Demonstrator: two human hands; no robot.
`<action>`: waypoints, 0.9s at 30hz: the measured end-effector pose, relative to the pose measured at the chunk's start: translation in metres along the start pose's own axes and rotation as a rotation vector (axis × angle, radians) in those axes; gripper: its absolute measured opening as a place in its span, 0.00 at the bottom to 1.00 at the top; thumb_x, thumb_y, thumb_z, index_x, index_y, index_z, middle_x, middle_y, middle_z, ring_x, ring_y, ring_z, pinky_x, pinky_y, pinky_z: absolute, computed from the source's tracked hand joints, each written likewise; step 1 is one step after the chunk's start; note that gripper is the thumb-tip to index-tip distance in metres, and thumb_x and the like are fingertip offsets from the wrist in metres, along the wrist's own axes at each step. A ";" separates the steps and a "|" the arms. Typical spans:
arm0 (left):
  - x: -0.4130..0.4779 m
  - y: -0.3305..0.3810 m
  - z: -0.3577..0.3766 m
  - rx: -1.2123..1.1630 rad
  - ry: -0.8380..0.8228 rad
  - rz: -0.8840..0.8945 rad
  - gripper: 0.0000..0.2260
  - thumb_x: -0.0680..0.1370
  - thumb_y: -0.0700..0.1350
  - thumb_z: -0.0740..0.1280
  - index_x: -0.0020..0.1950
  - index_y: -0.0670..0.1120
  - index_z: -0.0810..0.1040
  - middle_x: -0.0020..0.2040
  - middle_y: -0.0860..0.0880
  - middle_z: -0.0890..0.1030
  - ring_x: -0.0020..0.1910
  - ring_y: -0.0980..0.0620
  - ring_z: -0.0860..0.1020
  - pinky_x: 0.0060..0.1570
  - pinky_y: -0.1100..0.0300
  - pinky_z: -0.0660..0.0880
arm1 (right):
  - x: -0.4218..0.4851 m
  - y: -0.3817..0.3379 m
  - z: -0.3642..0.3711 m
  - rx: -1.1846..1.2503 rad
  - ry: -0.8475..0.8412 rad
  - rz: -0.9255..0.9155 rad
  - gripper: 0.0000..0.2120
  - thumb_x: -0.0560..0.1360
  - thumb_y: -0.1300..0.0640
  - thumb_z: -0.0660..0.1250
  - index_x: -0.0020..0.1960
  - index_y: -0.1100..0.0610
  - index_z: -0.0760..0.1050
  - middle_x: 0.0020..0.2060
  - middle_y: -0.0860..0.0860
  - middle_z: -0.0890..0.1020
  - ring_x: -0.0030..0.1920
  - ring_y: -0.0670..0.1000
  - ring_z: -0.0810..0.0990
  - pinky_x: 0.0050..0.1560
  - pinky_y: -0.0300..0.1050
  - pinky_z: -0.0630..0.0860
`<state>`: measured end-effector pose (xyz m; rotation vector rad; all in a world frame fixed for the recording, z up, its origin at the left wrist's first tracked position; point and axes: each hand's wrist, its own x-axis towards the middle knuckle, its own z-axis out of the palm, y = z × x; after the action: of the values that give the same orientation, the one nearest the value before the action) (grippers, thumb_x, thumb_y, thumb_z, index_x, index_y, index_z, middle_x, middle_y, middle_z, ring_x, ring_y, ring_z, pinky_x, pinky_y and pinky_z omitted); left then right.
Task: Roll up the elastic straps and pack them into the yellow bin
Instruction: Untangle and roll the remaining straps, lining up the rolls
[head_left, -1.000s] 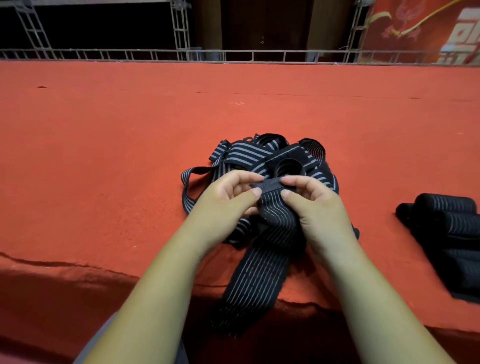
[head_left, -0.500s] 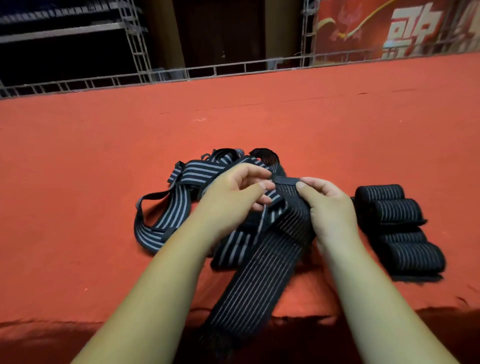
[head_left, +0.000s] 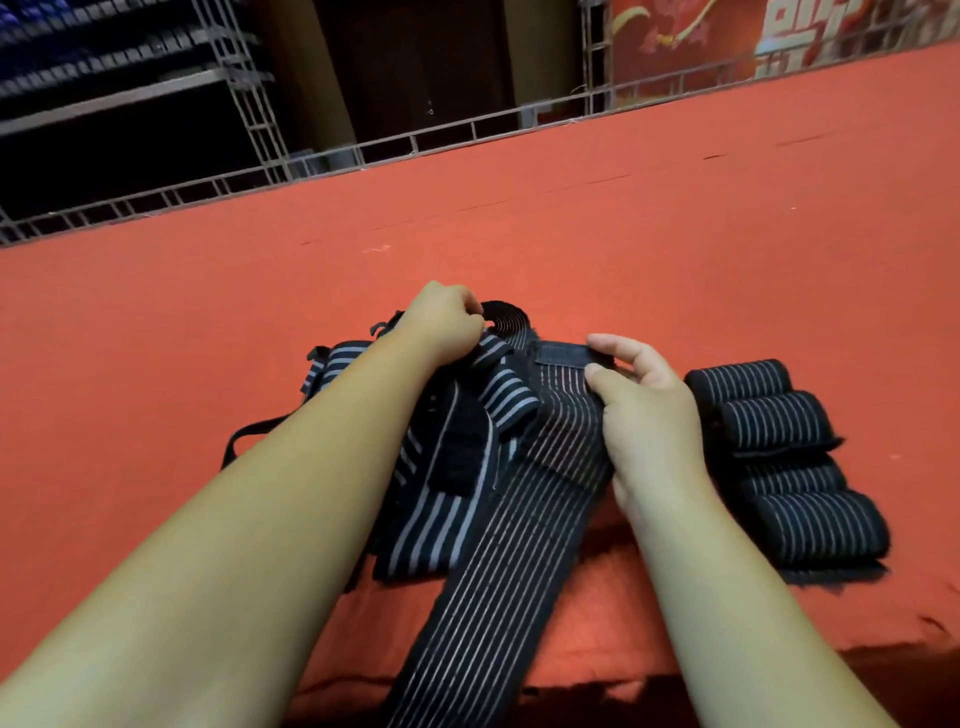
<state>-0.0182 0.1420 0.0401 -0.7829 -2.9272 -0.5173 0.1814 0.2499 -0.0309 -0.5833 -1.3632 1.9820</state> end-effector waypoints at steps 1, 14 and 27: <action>0.006 -0.002 0.002 0.011 -0.030 -0.016 0.12 0.81 0.45 0.66 0.58 0.49 0.88 0.62 0.41 0.85 0.60 0.40 0.81 0.61 0.51 0.79 | 0.001 0.000 0.000 0.008 -0.006 0.010 0.16 0.81 0.66 0.69 0.53 0.46 0.88 0.49 0.53 0.89 0.52 0.63 0.89 0.58 0.68 0.84; 0.020 -0.003 -0.001 -0.637 0.264 -0.058 0.19 0.85 0.38 0.62 0.74 0.49 0.81 0.53 0.53 0.84 0.32 0.72 0.77 0.39 0.76 0.74 | 0.004 0.000 -0.004 0.053 -0.055 0.086 0.18 0.80 0.63 0.70 0.61 0.44 0.87 0.60 0.54 0.88 0.59 0.58 0.88 0.65 0.63 0.83; -0.106 0.035 -0.054 -1.410 0.310 0.278 0.11 0.87 0.35 0.63 0.62 0.42 0.86 0.68 0.46 0.85 0.67 0.45 0.84 0.68 0.53 0.79 | -0.018 -0.021 0.004 0.597 -0.345 0.370 0.17 0.90 0.54 0.57 0.70 0.62 0.77 0.62 0.66 0.85 0.60 0.65 0.88 0.58 0.66 0.85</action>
<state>0.0904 0.1019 0.0856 -0.9559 -1.7420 -2.3884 0.1964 0.2391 -0.0100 -0.2221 -0.7951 2.7322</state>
